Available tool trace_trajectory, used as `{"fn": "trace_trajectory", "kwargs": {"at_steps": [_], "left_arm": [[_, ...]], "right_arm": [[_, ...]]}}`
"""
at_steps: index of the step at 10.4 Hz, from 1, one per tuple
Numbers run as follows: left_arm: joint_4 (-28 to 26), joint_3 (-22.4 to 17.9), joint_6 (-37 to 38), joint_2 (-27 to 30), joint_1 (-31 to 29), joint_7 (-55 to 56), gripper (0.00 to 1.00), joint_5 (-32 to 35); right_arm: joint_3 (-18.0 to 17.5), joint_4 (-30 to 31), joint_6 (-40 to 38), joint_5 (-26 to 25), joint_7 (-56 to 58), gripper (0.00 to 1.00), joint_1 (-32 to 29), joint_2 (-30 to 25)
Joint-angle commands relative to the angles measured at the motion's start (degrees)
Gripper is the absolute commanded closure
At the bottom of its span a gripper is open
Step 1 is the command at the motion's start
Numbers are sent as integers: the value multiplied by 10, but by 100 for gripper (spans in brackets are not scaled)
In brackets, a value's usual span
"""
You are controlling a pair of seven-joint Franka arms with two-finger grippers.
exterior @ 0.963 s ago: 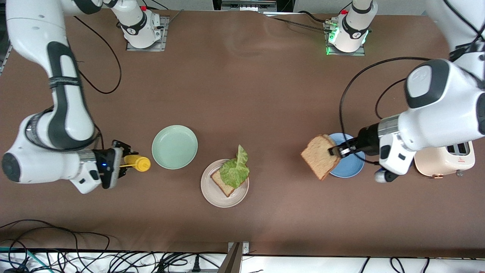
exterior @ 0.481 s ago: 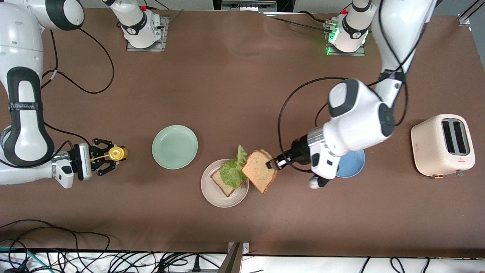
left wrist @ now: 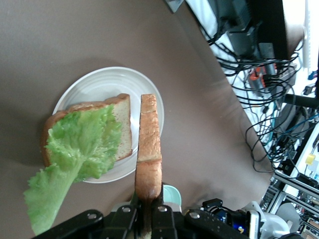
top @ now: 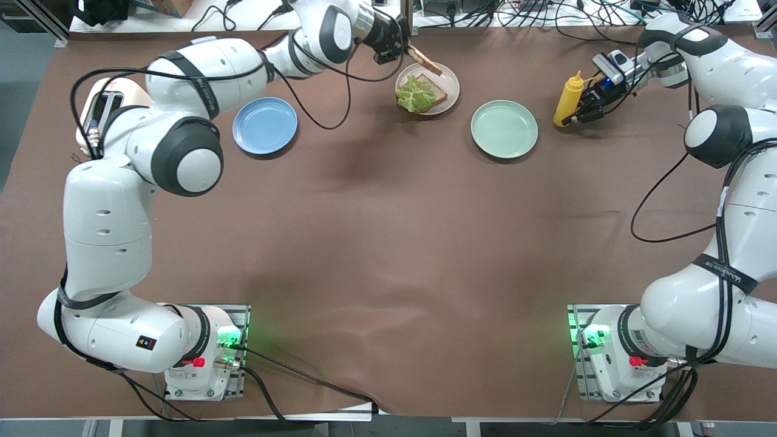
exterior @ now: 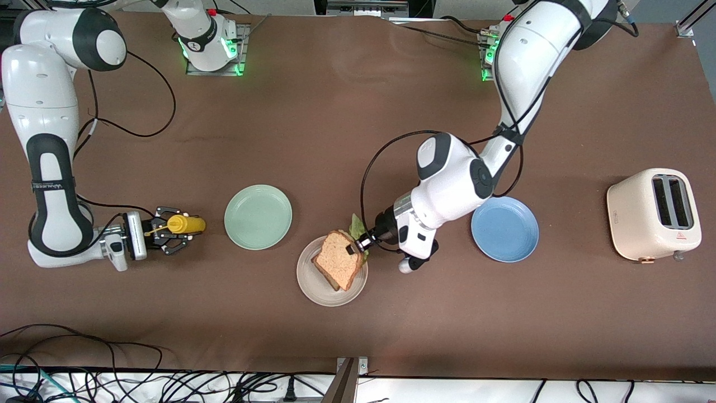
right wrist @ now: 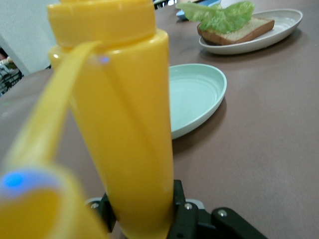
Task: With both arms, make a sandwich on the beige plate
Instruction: 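Lay the toast on the lettuce, open the left gripper and withdraw it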
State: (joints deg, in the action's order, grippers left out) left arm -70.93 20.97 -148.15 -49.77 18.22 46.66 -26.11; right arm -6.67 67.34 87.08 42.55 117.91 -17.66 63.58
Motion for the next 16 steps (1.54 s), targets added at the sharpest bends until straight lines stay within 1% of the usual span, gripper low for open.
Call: {"fn": "trace_trajectory", "kwargs": {"at_steps": [1,4,6,7,8,9,10,11,12,14,16], "left_arm": [[13,-8,-3,-17,12,-10,100,-20],[14,-12,-3,-39,13,-13,100,-17],[14,-12,-3,-43,16,-23,100,-17],[14,-11,-3,-42,16,-22,91,-17],[13,-12,-3,-42,16,-22,52,-17],[13,-12,-3,-40,15,-23,34,-17],[14,-12,-3,-38,12,-22,25,-17],[14,-12,-3,-35,11,-21,17,-17],[14,-12,-3,-30,8,-20,13,-16],[14,-28,-1,-15,6,-20,0,-16],[14,-38,4,9,-1,-20,0,-16]], "right_arm": [[-10,-12,-4,24,5,100,-4,6],[-10,-12,14,39,5,100,4,18],[-9,-11,23,44,8,100,11,24],[-8,-10,26,44,20,100,11,29],[-7,-10,27,45,31,80,11,34],[-5,-10,27,47,42,36,11,34],[14,-10,26,77,62,0,11,34],[29,-10,21,91,70,0,16,34],[38,-10,19,92,72,0,18,34],[67,-12,4,90,72,0,18,29],[97,-12,-22,89,78,0,18,22]]}}
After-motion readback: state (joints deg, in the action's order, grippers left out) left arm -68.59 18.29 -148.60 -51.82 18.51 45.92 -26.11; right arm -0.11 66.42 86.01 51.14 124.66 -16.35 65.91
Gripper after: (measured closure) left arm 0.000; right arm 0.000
